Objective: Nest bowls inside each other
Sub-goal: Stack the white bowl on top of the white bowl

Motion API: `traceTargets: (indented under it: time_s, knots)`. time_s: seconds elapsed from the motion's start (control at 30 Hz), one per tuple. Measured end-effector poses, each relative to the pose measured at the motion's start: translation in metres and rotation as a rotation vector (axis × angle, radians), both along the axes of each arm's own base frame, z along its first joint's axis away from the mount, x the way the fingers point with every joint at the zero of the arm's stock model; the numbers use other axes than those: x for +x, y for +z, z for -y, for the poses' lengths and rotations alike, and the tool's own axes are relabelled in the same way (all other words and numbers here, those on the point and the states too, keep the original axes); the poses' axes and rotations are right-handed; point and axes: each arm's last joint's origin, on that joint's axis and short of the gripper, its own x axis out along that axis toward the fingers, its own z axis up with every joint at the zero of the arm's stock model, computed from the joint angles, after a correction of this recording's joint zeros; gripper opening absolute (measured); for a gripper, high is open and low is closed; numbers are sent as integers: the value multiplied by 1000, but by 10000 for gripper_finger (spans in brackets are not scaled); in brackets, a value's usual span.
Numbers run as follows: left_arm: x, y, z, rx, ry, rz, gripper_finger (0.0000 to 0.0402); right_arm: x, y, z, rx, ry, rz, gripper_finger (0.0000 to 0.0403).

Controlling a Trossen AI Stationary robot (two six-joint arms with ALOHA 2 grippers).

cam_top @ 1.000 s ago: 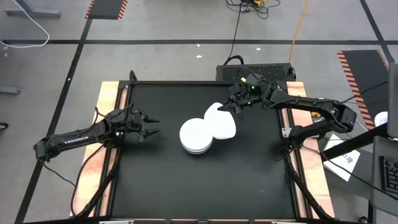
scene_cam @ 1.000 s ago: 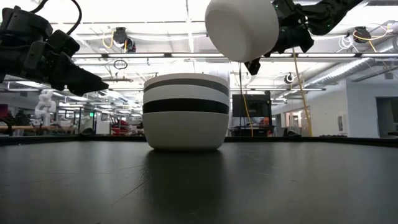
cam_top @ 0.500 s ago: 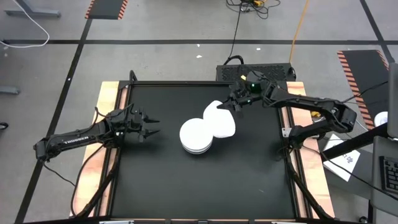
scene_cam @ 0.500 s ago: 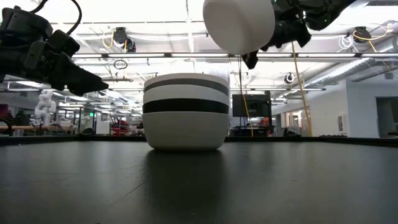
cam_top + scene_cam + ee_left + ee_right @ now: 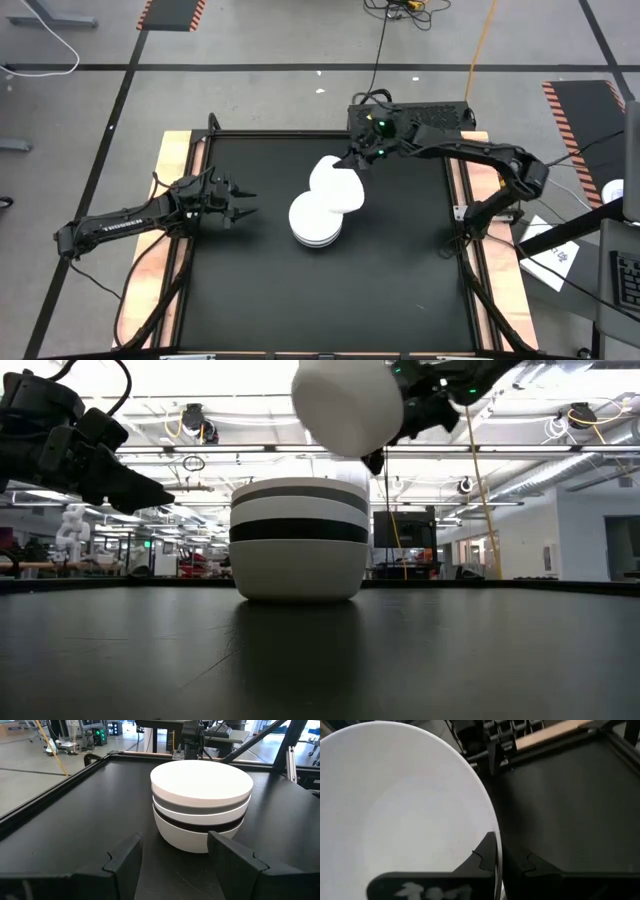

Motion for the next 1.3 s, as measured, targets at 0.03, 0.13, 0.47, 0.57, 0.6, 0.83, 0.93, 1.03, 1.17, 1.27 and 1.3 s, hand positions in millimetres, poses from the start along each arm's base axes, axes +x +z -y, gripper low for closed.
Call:
traceTargets:
  time_s: [0.03,0.13,0.47,0.57,0.6,0.83,0.93,1.03,1.17,1.27,1.3]
  knots:
    - [0,0,0,0,0,0,223,4,-1,2,4,3,-17,0]
    - [0,0,0,0,-1,0,223,16,-6,6,26,19,-99,0]
    - [0,0,0,-1,-5,0,223,47,7,-3,-82,23,-263,0]
    - [0,0,0,2,-6,1,223,54,9,-8,-81,38,-280,0]
    - [0,0,0,2,-6,1,223,55,8,-9,-83,34,-298,0]
    - [0,0,0,6,-6,0,223,66,13,-6,-76,39,-403,0]
    - [0,0,0,6,-6,0,223,73,17,-5,-77,51,-419,0]
    - [0,0,0,6,-6,0,223,80,18,-8,-67,68,-448,0]
    - [0,0,0,7,-7,0,223,91,11,-12,-61,94,-524,0]
    - [0,0,0,9,-7,0,223,99,6,-15,-79,94,-583,0]
    - [0,0,0,11,-7,0,223,102,3,-17,-89,93,-599,0]
